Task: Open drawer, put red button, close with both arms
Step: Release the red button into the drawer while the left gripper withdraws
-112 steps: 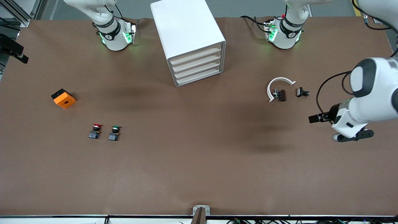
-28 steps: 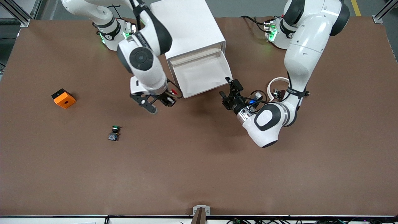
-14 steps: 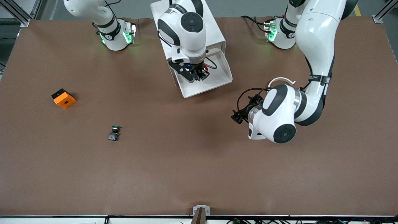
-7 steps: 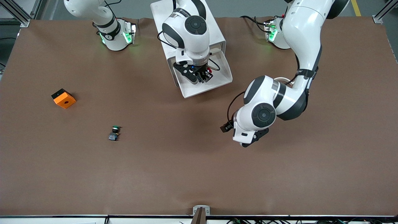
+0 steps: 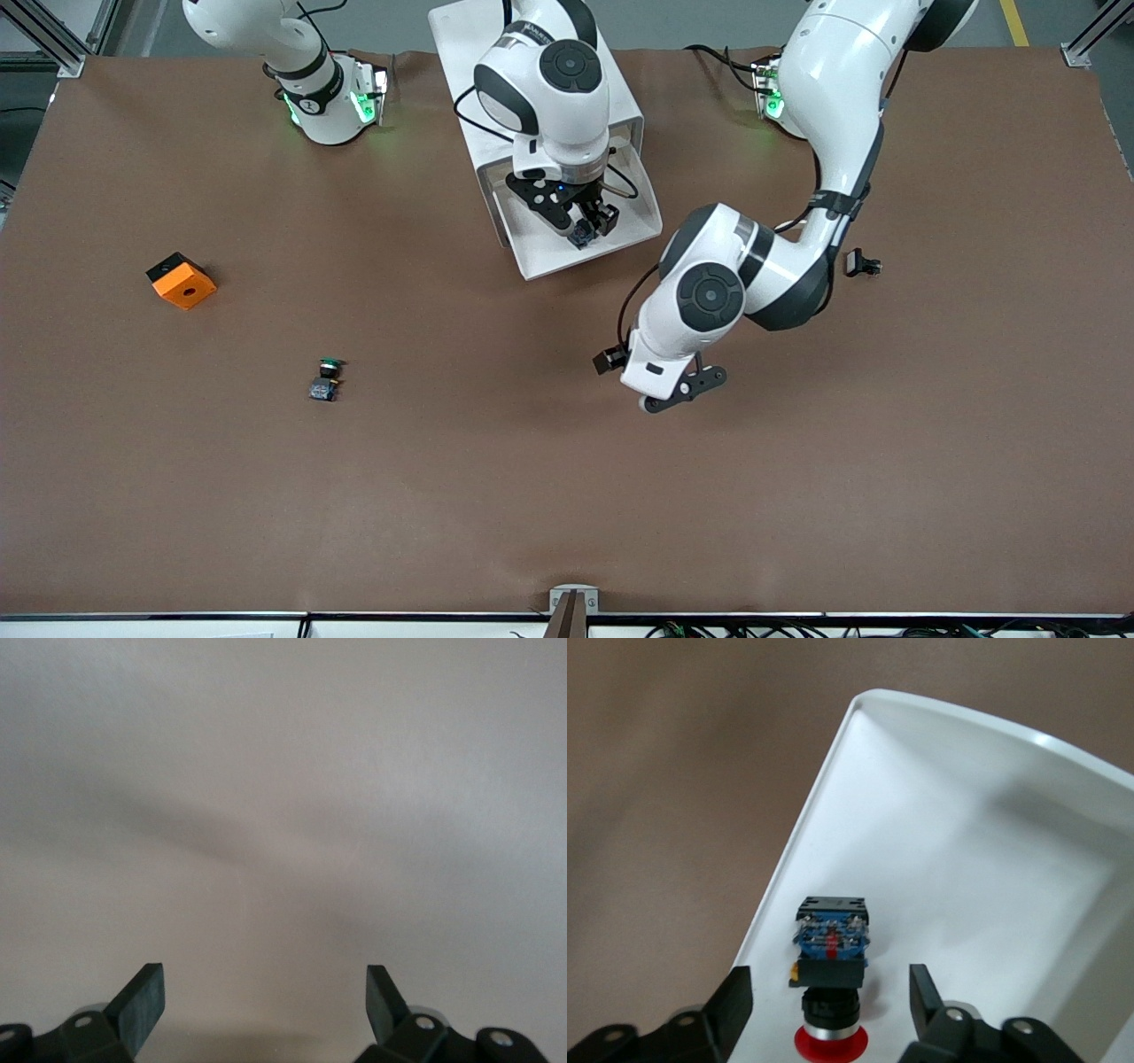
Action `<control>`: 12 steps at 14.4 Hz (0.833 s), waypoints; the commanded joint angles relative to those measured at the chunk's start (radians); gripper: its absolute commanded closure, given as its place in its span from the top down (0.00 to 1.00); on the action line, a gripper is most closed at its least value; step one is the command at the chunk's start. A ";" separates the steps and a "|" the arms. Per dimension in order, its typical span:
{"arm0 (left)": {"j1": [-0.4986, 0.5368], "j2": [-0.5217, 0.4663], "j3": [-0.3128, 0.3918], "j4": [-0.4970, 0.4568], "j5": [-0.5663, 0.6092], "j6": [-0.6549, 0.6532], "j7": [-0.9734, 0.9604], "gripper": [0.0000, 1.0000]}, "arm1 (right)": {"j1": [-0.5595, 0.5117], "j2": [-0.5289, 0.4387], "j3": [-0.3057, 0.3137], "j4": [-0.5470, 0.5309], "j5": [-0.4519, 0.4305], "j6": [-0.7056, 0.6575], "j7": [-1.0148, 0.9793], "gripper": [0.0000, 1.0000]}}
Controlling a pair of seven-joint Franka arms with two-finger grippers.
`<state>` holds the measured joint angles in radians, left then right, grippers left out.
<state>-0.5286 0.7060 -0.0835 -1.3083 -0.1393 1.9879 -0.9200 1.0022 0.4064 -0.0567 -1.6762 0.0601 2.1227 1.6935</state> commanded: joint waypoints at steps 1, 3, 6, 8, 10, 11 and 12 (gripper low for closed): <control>-0.027 -0.074 0.004 -0.115 0.020 0.032 0.013 1.00 | -0.003 0.017 -0.017 0.064 0.001 -0.018 -0.015 1.00; -0.056 -0.092 0.002 -0.164 0.020 0.049 0.013 1.00 | -0.023 0.006 -0.018 0.107 0.003 -0.094 -0.131 1.00; -0.070 -0.103 -0.022 -0.196 0.018 0.049 0.003 1.00 | -0.085 0.002 -0.020 0.251 0.010 -0.320 -0.285 1.00; -0.070 -0.105 -0.044 -0.210 0.017 0.049 0.001 1.00 | -0.128 -0.024 -0.020 0.311 0.009 -0.429 -0.418 1.00; -0.070 -0.106 -0.064 -0.223 0.017 0.049 0.001 1.00 | -0.180 -0.072 -0.020 0.312 0.009 -0.461 -0.545 1.00; -0.067 -0.106 -0.073 -0.224 0.009 0.048 0.000 1.00 | -0.216 -0.093 -0.020 0.312 0.010 -0.490 -0.621 1.00; -0.065 -0.106 -0.081 -0.224 0.003 0.046 -0.003 1.00 | -0.249 -0.104 -0.021 0.312 0.009 -0.519 -0.693 1.00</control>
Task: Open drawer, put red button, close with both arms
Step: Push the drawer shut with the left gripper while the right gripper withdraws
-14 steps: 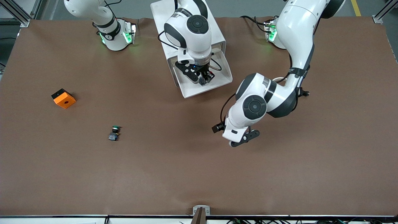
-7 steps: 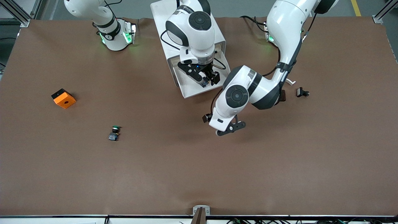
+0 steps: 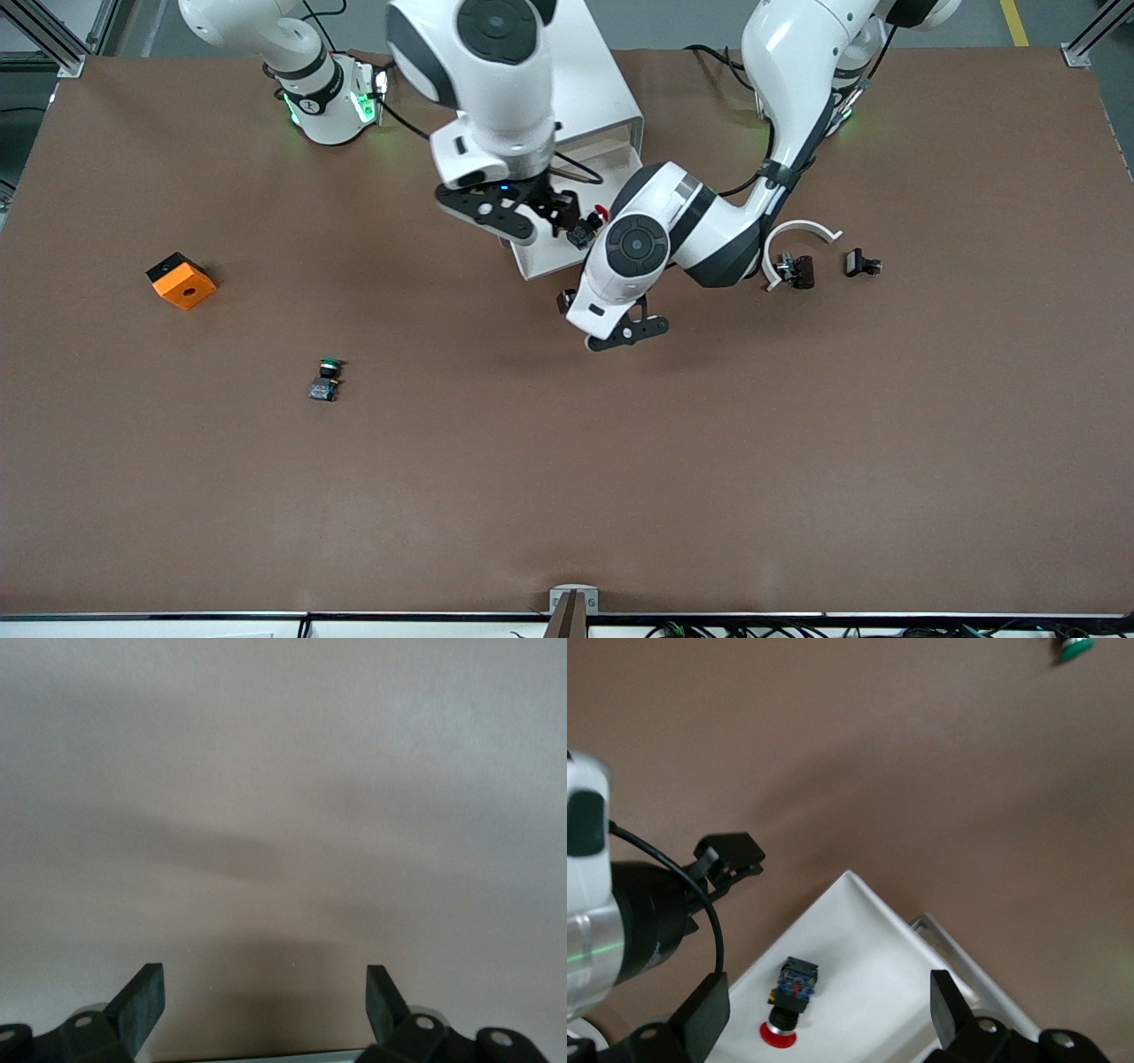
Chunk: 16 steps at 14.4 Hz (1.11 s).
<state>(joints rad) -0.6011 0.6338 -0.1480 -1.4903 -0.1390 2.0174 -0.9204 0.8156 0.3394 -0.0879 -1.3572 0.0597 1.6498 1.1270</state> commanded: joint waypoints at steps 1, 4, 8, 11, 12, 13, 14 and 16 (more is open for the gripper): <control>0.009 -0.034 -0.025 -0.042 0.002 0.012 -0.005 1.00 | -0.097 -0.054 0.008 -0.007 0.008 -0.079 -0.195 1.00; 0.014 -0.032 -0.048 -0.044 -0.017 0.006 -0.008 1.00 | -0.215 -0.086 0.008 -0.007 0.005 -0.136 -0.381 1.00; 0.011 -0.032 -0.071 -0.062 -0.021 0.006 -0.038 1.00 | -0.401 -0.088 0.007 -0.007 0.000 -0.153 -0.651 1.00; 0.011 -0.034 -0.102 -0.082 -0.021 0.004 -0.069 1.00 | -0.568 -0.089 0.008 -0.007 0.002 -0.154 -0.878 1.00; 0.011 -0.032 -0.111 -0.084 -0.022 0.003 -0.083 1.00 | -0.605 -0.091 0.008 -0.007 0.002 -0.157 -0.916 1.00; 0.007 -0.032 -0.119 -0.084 -0.021 -0.005 -0.098 1.00 | -0.631 -0.089 0.008 -0.007 -0.001 -0.174 -0.935 1.00; 0.003 -0.032 -0.125 -0.084 -0.021 -0.008 -0.112 1.00 | -0.651 -0.089 0.007 -0.007 -0.011 -0.176 -0.937 1.00; 0.003 -0.028 -0.154 -0.082 -0.022 -0.023 -0.147 1.00 | -0.681 -0.089 0.011 -0.011 -0.076 -0.194 -0.946 1.00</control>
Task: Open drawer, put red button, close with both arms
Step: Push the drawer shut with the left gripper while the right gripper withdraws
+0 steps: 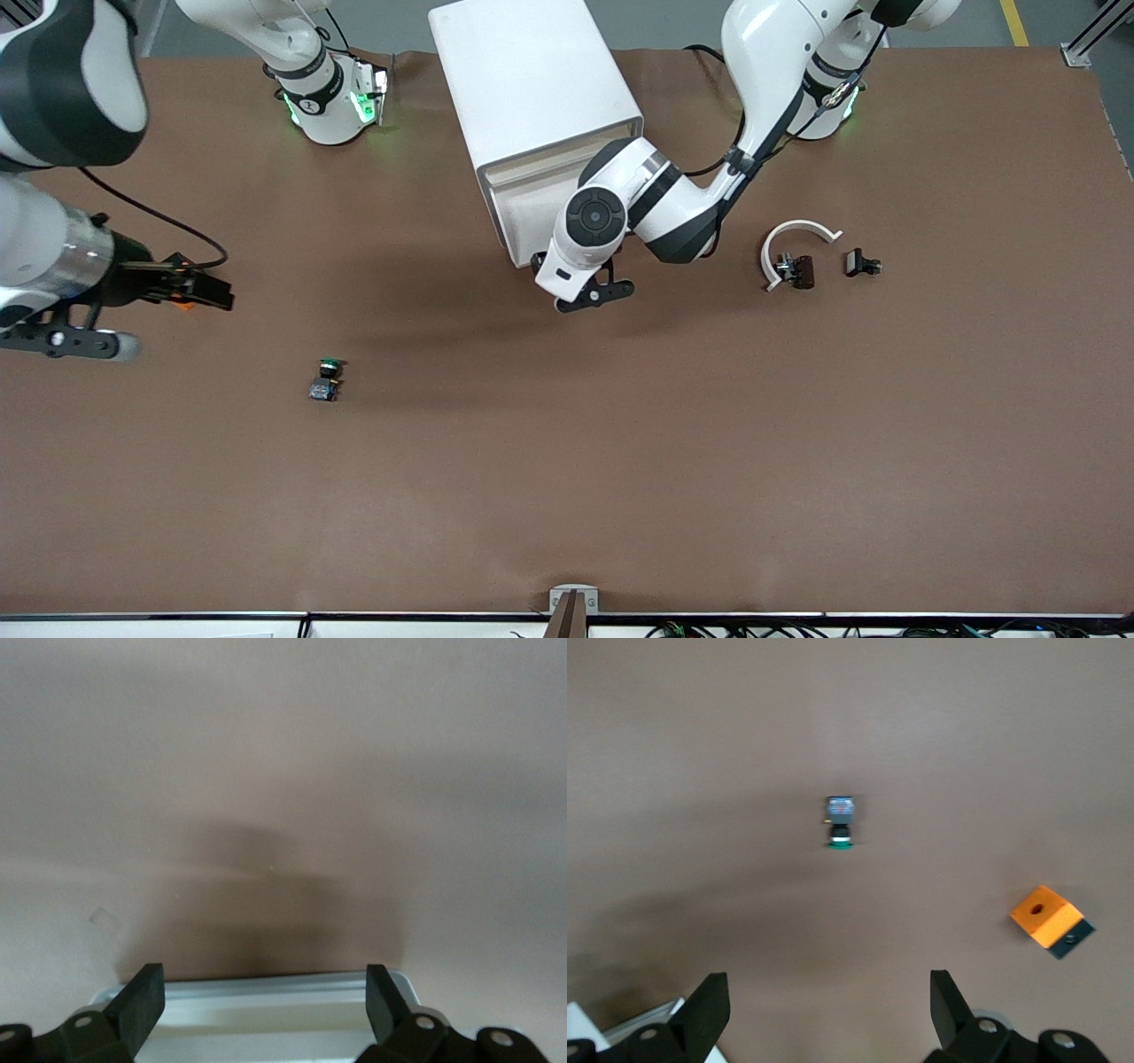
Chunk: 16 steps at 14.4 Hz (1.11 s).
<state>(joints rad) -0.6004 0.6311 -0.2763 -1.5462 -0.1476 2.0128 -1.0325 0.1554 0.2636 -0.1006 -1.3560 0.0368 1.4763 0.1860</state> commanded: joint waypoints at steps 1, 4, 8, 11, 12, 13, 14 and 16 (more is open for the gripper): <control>0.002 -0.024 -0.038 -0.026 -0.013 -0.025 -0.049 1.00 | -0.033 -0.014 0.024 -0.009 -0.064 -0.046 -0.038 1.00; -0.004 -0.018 -0.072 -0.028 -0.013 -0.057 -0.093 1.00 | -0.068 -0.014 0.022 -0.009 -0.060 -0.053 -0.130 1.00; -0.021 -0.010 -0.101 -0.029 -0.015 -0.058 -0.138 1.00 | -0.118 -0.015 0.024 -0.009 -0.055 -0.071 -0.223 1.00; -0.035 0.002 -0.109 -0.029 -0.033 -0.058 -0.135 1.00 | -0.131 -0.014 0.024 -0.008 -0.055 -0.071 -0.270 1.00; -0.039 0.004 -0.109 -0.029 -0.056 -0.058 -0.135 1.00 | -0.129 -0.015 0.025 -0.008 -0.060 -0.073 -0.270 1.00; -0.042 0.004 -0.113 -0.029 -0.079 -0.058 -0.135 1.00 | -0.131 -0.015 0.024 -0.008 -0.057 -0.074 -0.269 1.00; -0.042 0.005 -0.113 -0.029 -0.102 -0.058 -0.138 1.00 | -0.131 -0.014 0.022 -0.008 -0.058 -0.073 -0.266 1.00; -0.042 0.005 -0.113 -0.029 -0.113 -0.058 -0.132 1.00 | -0.148 -0.007 0.024 -0.006 -0.057 -0.071 -0.260 1.00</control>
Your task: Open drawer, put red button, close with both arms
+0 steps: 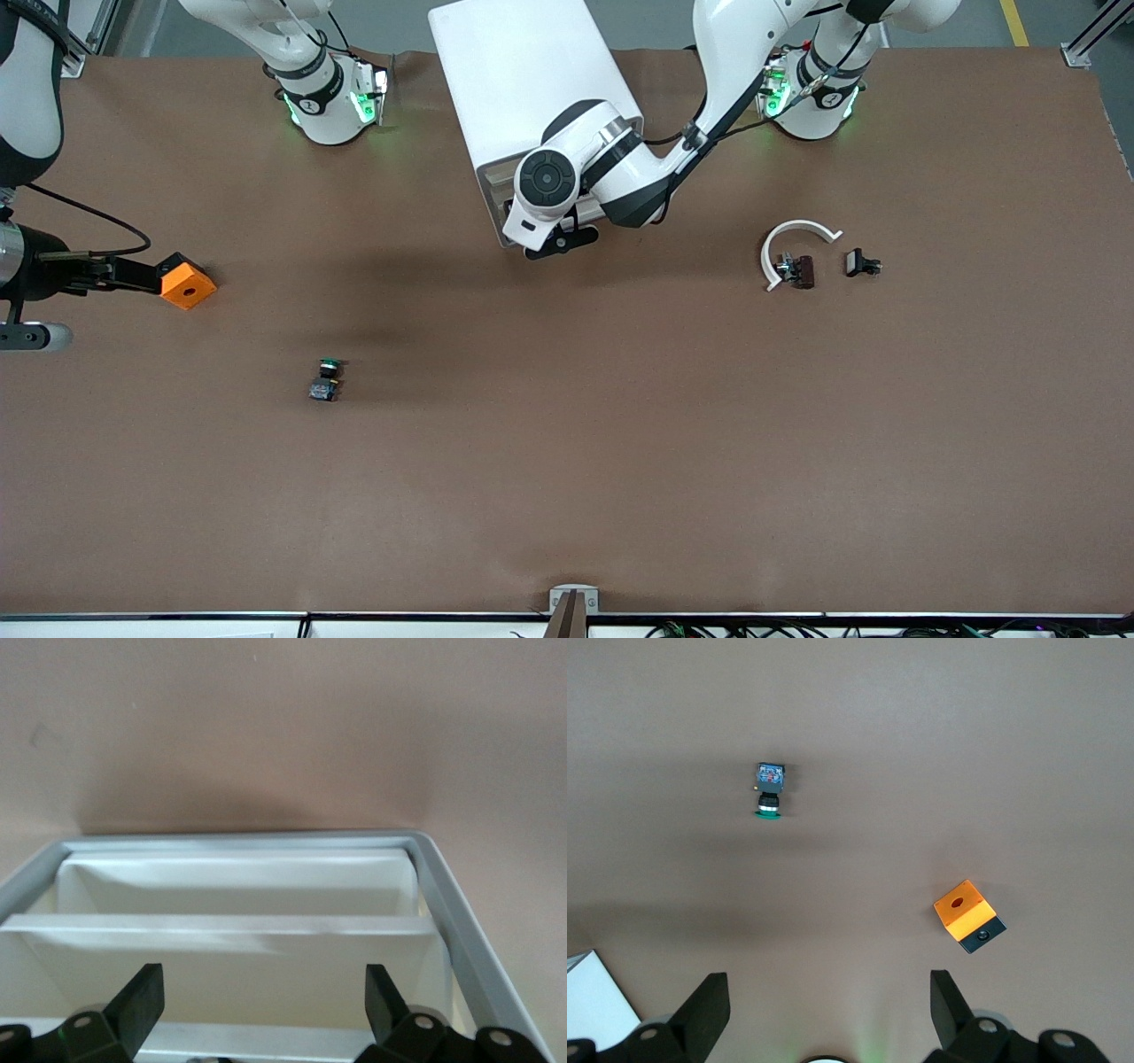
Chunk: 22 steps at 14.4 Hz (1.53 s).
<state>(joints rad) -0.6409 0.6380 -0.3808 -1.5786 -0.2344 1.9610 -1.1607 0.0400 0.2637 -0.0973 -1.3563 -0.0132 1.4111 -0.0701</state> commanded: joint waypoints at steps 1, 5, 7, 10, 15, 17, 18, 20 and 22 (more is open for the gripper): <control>0.000 -0.001 -0.007 0.005 -0.017 -0.004 0.002 1.00 | -0.034 -0.007 0.021 -0.004 -0.010 -0.006 -0.001 1.00; 0.032 -0.014 0.054 0.028 0.030 0.004 0.015 1.00 | -0.074 -0.014 0.022 0.046 0.004 -0.017 -0.010 1.00; 0.070 -0.020 0.082 0.057 0.043 0.004 0.015 1.00 | -0.069 -0.012 0.025 0.052 -0.014 -0.087 -0.010 1.00; 0.162 -0.031 0.094 0.133 0.133 -0.008 0.009 1.00 | -0.084 -0.050 0.019 0.045 -0.008 -0.103 -0.014 1.00; 0.363 -0.139 0.092 0.150 0.290 -0.080 0.165 1.00 | -0.095 -0.124 0.022 0.042 -0.007 -0.103 -0.014 1.00; 0.432 -0.214 0.092 0.149 0.288 -0.160 0.286 1.00 | -0.097 -0.145 0.021 0.042 -0.001 -0.103 -0.014 1.00; 0.469 -0.256 0.092 0.147 0.290 -0.212 0.347 1.00 | -0.098 -0.150 0.021 0.042 0.001 -0.106 -0.014 1.00; 0.564 -0.335 0.091 0.147 0.288 -0.316 0.532 1.00 | -0.097 -0.164 0.024 0.040 0.004 -0.129 -0.016 1.00; 0.650 -0.403 0.091 0.147 0.287 -0.413 0.712 1.00 | -0.088 -0.170 0.031 0.040 0.002 -0.127 -0.014 1.00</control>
<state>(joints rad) -0.0631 0.3149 -0.2807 -1.3952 0.0404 1.6160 -0.5908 -0.0378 0.1117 -0.0870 -1.3043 -0.0134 1.2906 -0.0746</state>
